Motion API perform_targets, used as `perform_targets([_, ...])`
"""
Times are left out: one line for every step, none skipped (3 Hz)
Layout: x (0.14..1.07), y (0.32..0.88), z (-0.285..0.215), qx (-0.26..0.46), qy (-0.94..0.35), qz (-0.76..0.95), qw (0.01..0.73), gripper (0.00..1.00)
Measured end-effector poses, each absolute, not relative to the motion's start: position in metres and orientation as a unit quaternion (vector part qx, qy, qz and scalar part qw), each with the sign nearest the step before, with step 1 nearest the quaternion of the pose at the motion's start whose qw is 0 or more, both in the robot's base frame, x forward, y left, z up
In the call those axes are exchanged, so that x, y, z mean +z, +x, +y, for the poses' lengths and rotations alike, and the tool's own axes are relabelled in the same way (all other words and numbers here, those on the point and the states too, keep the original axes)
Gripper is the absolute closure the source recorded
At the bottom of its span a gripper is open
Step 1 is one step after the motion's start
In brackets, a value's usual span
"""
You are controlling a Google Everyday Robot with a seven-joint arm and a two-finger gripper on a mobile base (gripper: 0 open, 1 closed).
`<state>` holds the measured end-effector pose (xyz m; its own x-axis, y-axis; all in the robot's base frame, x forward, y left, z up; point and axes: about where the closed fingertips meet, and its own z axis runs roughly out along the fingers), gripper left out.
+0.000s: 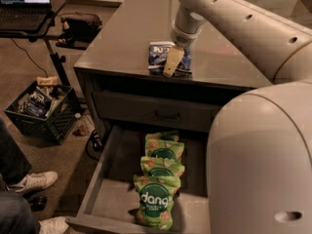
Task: Pick green jalapeno chip bag from middle drawer and place on counter
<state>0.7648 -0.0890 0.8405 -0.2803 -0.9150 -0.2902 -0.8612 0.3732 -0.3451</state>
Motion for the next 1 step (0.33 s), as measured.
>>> perform_targets([0.8405, 0.7648, -0.089, -0.06, -0.557, 0.798, 0.224, 0.0])
